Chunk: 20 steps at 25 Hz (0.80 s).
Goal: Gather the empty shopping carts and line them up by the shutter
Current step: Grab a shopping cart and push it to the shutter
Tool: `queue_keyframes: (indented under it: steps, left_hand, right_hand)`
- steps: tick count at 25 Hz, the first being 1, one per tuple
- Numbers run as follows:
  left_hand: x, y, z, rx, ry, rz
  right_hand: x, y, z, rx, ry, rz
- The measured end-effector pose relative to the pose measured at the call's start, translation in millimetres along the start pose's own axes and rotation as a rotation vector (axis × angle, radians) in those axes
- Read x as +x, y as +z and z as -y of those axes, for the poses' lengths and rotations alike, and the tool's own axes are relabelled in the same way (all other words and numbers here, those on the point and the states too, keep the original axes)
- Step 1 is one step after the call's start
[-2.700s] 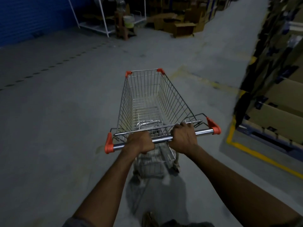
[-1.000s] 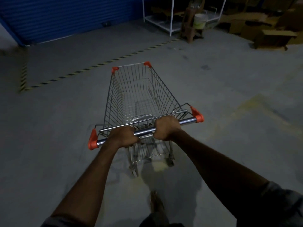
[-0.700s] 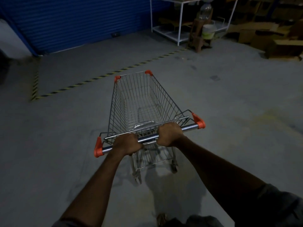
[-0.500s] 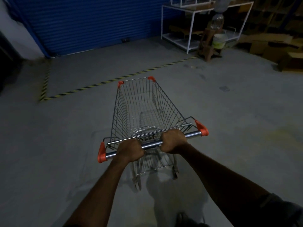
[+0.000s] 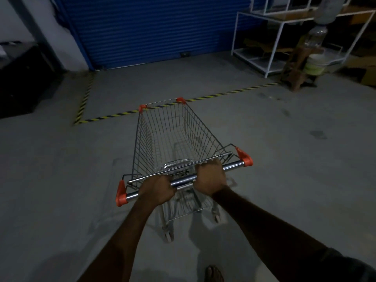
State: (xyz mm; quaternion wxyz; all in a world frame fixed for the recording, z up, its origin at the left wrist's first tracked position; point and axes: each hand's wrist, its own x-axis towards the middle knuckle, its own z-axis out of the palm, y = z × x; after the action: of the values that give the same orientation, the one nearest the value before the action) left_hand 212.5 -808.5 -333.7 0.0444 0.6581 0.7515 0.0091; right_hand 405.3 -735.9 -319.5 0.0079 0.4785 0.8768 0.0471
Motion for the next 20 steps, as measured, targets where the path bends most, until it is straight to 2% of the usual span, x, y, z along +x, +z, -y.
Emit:
queue_keyframes:
  steps: [5,11,14,16,20]
  left_hand:
    - [80.2,-11.4,38.4,0.002,-0.109,-0.028]
    - [180.9,-18.1,98.9,-0.007,-0.132,0.008]
    - [236.0,-19.6,132.0,0.006,-0.132,-0.034]
    - [272.3,-22.1,154.0,0.041,-0.148,-0.147]
    - [336.6,-22.0,196.6,0.155,-0.166,-0.188]
  right_hand:
    - [101.5,2.3,6.8,-0.003,-0.021,0.018]
    - [222.0,0.3,15.5,-0.002,-0.101,0.024]
    - [291.1,6.7,20.3,0.020,-0.121,-0.034]
    - [338.5,15.3,24.4,0.049,-0.121,-0.078]
    - [427.5,35.4,35.7,0.057,-0.098,-0.198]
